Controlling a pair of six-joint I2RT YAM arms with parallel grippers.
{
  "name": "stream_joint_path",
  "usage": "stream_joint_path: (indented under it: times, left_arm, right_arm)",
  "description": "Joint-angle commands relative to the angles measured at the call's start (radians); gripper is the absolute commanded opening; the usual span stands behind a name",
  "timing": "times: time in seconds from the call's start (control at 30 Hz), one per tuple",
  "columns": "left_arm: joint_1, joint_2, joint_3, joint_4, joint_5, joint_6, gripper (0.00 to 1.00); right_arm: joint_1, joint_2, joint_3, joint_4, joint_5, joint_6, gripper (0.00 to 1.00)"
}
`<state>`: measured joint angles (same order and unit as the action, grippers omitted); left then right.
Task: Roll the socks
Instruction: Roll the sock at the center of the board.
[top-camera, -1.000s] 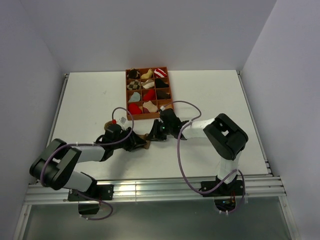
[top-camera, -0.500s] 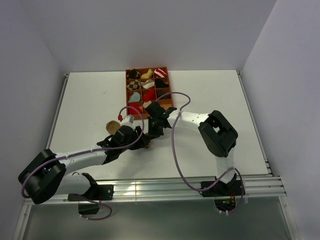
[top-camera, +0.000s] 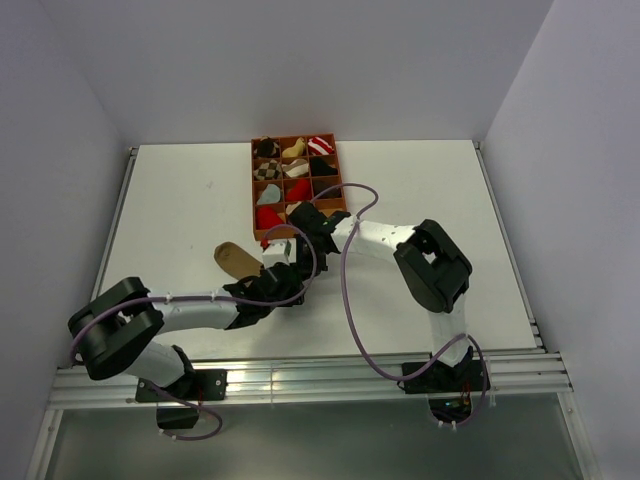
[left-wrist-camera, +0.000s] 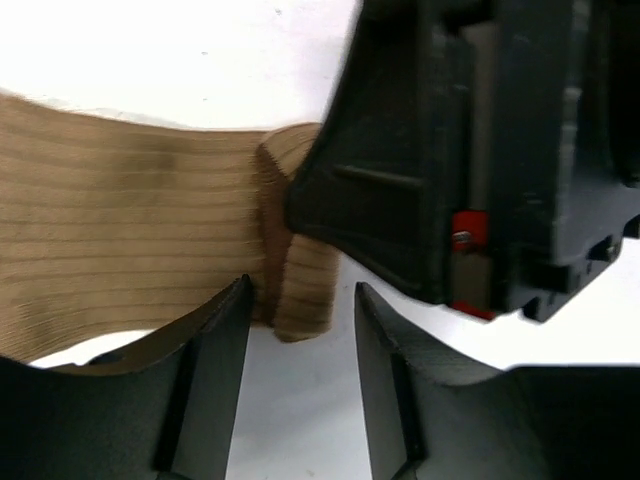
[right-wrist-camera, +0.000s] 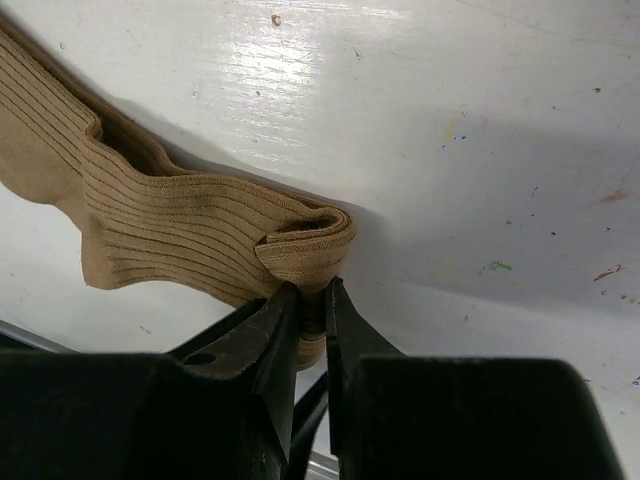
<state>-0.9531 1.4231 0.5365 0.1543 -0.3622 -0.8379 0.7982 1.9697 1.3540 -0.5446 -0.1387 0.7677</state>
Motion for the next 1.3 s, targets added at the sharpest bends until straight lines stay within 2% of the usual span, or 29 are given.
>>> stream_joint_path:
  times: [0.0,0.27,0.43,0.87,0.93,1.03,1.07,1.2,1.27]
  left_arm:
    - [-0.038,0.039,0.069,0.002,-0.084,0.028,0.49]
    - [-0.111,0.059,0.148,-0.148,-0.262,-0.016,0.49]
    - [-0.137,0.050,0.174,-0.196,-0.320,-0.013,0.51]
    - [-0.171,0.146,0.187,-0.200,-0.285,-0.018,0.46]
    - [-0.171,0.184,0.195,-0.219,-0.277,-0.038,0.43]
    - [-0.171,0.237,0.209,-0.251,-0.276,-0.064,0.32]
    - [-0.171,0.258,0.214,-0.271,-0.274,-0.067,0.23]
    - [-0.171,0.274,0.217,-0.305,-0.268,-0.092,0.01]
    - [-0.171,0.260,0.214,-0.308,-0.264,-0.098,0.01]
  right_arm:
    - [0.012,0.034,0.002,-0.061,0.021,-0.008,0.00]
    - [0.015,0.037,-0.018,-0.037,-0.002,0.002,0.00]
    - [0.015,0.041,-0.018,-0.034,-0.016,0.004,0.00]
    - [0.015,0.054,-0.033,-0.011,-0.059,0.015,0.00]
    - [0.015,0.055,-0.039,-0.005,-0.065,0.018,0.00]
    - [0.015,0.047,-0.053,0.012,-0.079,0.024,0.00]
    - [0.015,0.043,-0.062,0.018,-0.088,0.025,0.00]
    - [0.009,0.017,-0.111,0.093,-0.146,0.042,0.00]
    - [0.004,-0.014,-0.162,0.170,-0.168,0.059,0.05]
